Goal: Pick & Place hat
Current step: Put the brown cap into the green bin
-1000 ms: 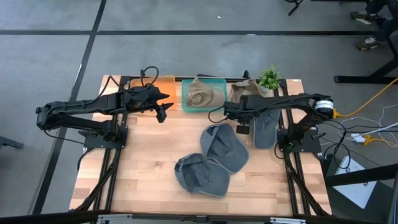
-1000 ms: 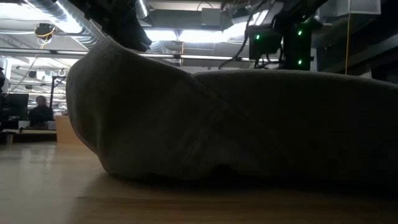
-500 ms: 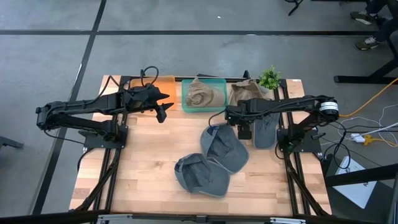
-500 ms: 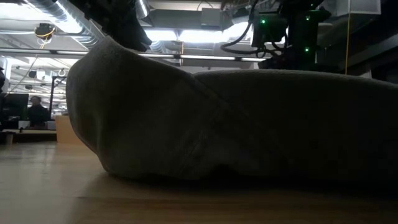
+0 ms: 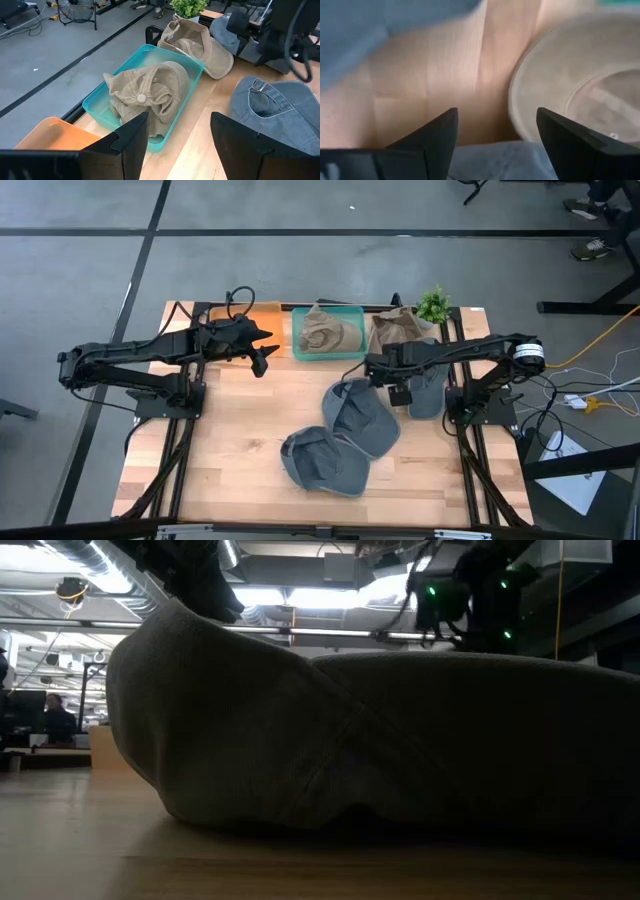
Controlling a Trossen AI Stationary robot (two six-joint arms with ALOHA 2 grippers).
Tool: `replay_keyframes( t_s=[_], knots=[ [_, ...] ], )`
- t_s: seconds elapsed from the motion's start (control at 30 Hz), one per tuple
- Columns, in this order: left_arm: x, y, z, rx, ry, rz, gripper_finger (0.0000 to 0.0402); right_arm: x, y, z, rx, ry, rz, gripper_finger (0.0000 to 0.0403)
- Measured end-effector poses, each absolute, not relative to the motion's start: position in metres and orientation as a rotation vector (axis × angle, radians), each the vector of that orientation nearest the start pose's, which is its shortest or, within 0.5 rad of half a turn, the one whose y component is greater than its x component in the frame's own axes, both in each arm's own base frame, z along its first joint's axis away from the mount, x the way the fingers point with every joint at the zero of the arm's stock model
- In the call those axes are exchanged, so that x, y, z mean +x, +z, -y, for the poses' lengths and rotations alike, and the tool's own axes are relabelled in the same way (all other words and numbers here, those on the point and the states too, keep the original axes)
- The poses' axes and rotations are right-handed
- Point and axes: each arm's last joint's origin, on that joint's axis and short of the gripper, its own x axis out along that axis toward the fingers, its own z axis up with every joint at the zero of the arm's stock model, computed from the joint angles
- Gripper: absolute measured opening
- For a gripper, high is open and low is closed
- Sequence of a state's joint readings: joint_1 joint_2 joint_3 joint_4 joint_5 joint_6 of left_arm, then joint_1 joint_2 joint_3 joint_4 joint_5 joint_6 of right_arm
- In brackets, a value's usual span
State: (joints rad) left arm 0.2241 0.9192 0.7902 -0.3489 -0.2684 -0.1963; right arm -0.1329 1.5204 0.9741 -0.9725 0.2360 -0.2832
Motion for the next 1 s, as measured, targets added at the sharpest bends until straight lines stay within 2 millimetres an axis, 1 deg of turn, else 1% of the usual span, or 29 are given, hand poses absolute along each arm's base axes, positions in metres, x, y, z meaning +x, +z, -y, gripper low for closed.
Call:
replay_keyframes(
  t_s=[0.13,0.23,0.43,0.6,0.73,0.9,1.0],
  knots=[
    [0.189,0.297,-0.051,-0.178,0.529,-0.433,0.0205,0.238,0.179,0.043,-0.445,-0.139,-1.629,0.0268],
    [0.189,0.297,-0.051,-0.178,0.529,-0.434,0.0205,0.235,0.171,0.045,-0.51,-0.198,-1.629,0.0268],
    [0.189,0.297,-0.051,-0.177,0.534,-0.433,0.0206,0.236,0.164,0.049,-0.513,-0.167,-1.586,0.0268],
    [0.189,0.297,-0.052,-0.168,0.565,-0.432,0.0206,0.24,0.163,0.053,-0.499,-0.182,-1.548,0.0268],
    [0.188,0.297,-0.052,-0.163,0.582,-0.431,0.0207,0.242,0.162,0.052,-0.463,-0.144,-1.516,0.0268],
    [0.188,0.297,-0.052,-0.163,0.582,-0.43,0.0205,0.241,0.152,0.051,-0.451,-0.136,-1.516,0.0268],
    [0.188,0.297,-0.052,-0.164,0.582,-0.43,0.0206,0.241,0.145,0.053,-0.483,-0.183,-1.533,0.0268]
  ],
)
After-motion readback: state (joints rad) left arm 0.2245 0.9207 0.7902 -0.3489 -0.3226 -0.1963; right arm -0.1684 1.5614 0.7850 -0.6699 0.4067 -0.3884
